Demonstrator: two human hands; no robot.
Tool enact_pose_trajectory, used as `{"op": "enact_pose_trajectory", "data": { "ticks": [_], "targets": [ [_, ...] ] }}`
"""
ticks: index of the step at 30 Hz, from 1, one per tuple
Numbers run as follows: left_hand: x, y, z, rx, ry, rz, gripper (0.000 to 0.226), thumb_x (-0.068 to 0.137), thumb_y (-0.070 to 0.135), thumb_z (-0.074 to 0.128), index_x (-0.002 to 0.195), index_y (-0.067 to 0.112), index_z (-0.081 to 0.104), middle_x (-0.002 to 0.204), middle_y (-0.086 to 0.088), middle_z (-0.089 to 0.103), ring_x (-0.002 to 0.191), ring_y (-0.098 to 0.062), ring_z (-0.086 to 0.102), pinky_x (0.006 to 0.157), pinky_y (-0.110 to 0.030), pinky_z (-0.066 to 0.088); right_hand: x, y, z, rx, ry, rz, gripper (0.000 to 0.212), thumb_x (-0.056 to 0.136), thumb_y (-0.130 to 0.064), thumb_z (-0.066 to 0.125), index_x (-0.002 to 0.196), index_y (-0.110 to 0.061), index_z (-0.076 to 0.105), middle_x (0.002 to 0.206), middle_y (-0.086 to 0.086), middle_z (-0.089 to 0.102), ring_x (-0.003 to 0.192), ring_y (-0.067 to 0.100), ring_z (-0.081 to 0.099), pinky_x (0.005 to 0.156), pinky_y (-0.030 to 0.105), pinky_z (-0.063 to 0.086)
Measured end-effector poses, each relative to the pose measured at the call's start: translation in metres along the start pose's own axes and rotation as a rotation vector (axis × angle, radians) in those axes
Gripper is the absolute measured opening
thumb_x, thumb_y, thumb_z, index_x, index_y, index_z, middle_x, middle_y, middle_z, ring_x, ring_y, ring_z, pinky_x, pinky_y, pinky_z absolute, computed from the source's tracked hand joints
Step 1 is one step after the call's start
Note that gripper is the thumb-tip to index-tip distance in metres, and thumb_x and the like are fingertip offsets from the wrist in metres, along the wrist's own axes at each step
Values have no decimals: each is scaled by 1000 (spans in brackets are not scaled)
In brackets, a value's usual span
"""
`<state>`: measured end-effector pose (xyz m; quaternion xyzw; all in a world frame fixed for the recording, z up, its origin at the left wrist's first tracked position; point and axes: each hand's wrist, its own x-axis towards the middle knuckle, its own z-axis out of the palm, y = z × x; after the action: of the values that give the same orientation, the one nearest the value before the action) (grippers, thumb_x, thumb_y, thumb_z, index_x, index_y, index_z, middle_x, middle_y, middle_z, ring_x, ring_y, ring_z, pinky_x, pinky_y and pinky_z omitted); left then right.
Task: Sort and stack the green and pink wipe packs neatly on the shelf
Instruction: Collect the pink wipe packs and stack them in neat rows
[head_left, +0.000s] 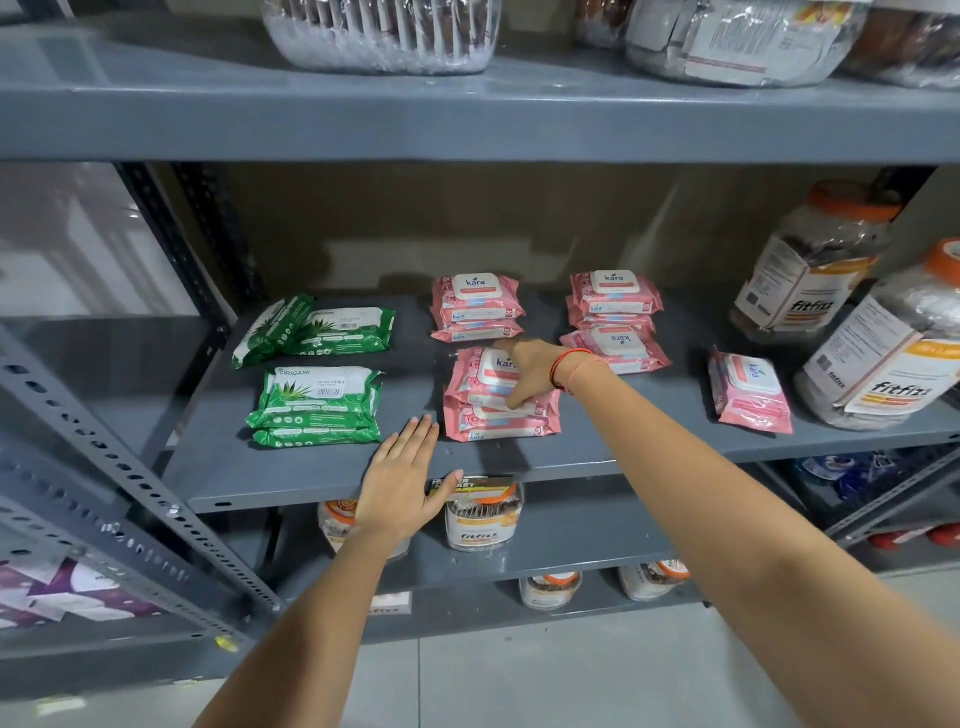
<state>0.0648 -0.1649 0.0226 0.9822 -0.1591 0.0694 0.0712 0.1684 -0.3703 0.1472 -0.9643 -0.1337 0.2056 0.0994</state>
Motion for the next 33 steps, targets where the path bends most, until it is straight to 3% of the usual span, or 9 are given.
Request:
{"op": "enact_pose_trajectory", "data": {
  "ticks": [2,5,9,14,22,25,28,33],
  "targets": [
    [0,0,-1,-6,12,1,83,86,65,12,143,8,30,151,-8,31,141,-21,24,114,-37,17,1,-1,-2,-40,-31,-48,91,72,-22,77,146,-14,24,144,9,42,128,29,46,107,37,40],
    [0,0,-1,-4,12,2,83,86,65,12,143,8,30,151,-8,30,141,-21,23,115,-36,16,5,0,-3,-75,-69,-83,97,72,-20,78,148,-17,18,147,8,37,132,29,41,108,39,39],
    [-1,0,-1,-10,8,2,86,85,67,6,143,8,30,151,-8,31,141,-21,24,115,-37,16,6,4,-1,-113,-46,-91,108,70,-29,80,151,-21,9,154,6,28,139,30,33,112,45,32],
    [0,0,-2,-25,-7,2,88,85,68,3,142,8,33,150,-9,33,140,-22,26,114,-38,18,7,6,12,-182,76,-136,100,69,-27,79,148,-19,18,149,8,34,134,30,37,111,48,31],
    [-1,-2,0,-28,31,6,94,82,72,-3,143,9,30,151,-8,30,141,-20,23,114,-35,16,9,11,18,-209,110,-184,101,69,-31,78,149,-21,17,153,6,27,139,29,29,113,51,23],
    [-6,2,-2,-206,98,-17,91,83,73,9,145,9,26,153,-7,25,142,-19,18,114,-39,20,5,20,20,-160,133,-208,106,70,-41,77,151,-22,11,156,5,22,142,29,23,114,53,17],
    [-16,25,-6,-452,233,-57,75,88,60,32,147,14,20,156,-1,17,143,-12,11,114,-39,20,-5,41,17,19,221,-226,108,68,-52,77,150,-21,14,154,9,28,139,31,28,114,53,24],
    [-9,99,-5,-461,245,145,61,94,47,35,143,12,30,152,-1,22,141,-10,14,115,-28,12,-20,103,5,152,382,-103,92,76,-59,66,148,-20,24,151,13,33,138,33,32,113,49,30]
  ]
}}
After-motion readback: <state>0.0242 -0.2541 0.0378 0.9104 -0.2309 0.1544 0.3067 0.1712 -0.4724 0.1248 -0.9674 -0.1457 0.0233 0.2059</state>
